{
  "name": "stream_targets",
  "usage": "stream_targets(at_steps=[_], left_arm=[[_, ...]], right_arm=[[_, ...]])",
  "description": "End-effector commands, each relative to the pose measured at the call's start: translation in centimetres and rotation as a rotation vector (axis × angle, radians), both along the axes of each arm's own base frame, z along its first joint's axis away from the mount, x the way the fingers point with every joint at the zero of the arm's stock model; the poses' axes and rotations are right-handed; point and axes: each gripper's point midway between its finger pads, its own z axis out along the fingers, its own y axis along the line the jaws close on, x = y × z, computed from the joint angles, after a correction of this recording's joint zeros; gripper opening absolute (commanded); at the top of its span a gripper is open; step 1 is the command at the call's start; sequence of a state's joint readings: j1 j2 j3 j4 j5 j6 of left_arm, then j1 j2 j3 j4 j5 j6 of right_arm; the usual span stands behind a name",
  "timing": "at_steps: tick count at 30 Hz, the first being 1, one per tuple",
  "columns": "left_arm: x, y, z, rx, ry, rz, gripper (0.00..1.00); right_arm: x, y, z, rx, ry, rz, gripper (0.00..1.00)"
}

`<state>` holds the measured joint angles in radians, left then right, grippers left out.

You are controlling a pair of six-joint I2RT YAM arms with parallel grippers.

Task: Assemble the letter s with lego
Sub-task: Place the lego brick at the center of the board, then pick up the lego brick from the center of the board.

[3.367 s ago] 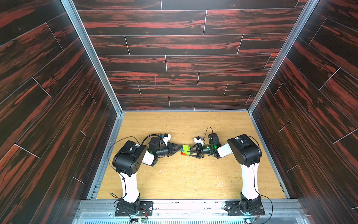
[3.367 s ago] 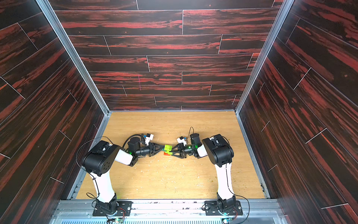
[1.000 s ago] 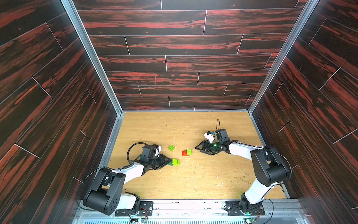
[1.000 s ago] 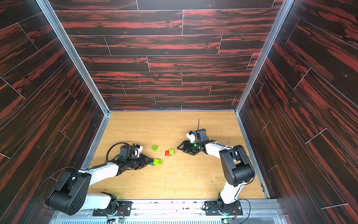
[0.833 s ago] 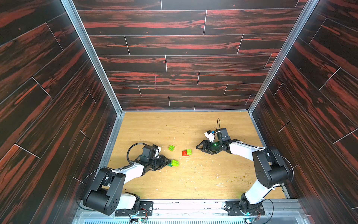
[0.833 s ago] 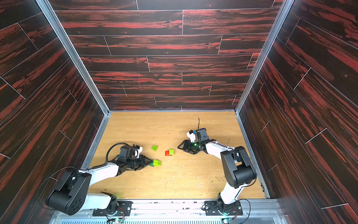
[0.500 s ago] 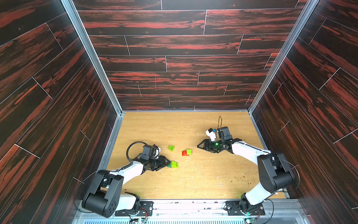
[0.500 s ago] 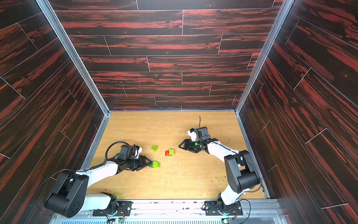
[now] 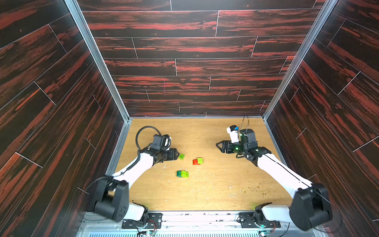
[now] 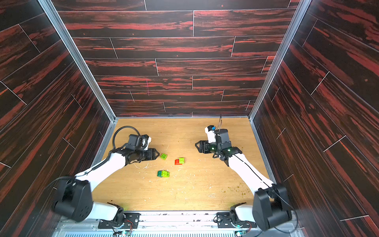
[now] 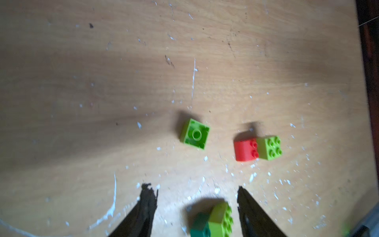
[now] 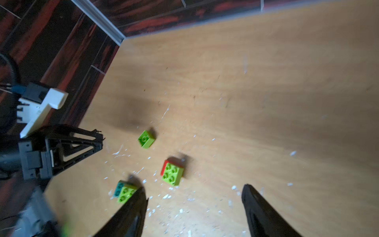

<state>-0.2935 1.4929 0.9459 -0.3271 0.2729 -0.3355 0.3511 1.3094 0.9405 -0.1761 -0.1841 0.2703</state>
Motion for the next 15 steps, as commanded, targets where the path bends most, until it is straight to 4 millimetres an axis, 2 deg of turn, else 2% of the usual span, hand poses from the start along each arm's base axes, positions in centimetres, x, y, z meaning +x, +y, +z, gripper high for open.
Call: stream_targets(at_steps=[1,6,10,11,15], left_arm=[[0.5,-0.5,-1.3,0.098,0.020,-0.035,0.67],[1.5,-1.3,-3.3,0.255,0.054,-0.036,0.69],[2.4,-1.7,-4.0,0.317,0.050,-0.031,0.69],[2.3,-1.9,-4.9,0.328,0.070,-0.042,0.69],[2.5,-2.7,-6.4,0.353,0.097,-0.071,0.69]], right_arm=[[0.4,-2.6,0.5,-0.121,-0.080,-0.080,0.80],[0.5,-3.7,-0.2,-0.179,-0.063,-0.108,0.81],[0.3,-4.0,-0.7,-0.189,-0.049,-0.114,0.83],[0.3,-4.0,-0.7,-0.188,-0.049,-0.114,0.83],[0.3,-4.1,-0.9,-0.191,-0.049,-0.117,0.83]])
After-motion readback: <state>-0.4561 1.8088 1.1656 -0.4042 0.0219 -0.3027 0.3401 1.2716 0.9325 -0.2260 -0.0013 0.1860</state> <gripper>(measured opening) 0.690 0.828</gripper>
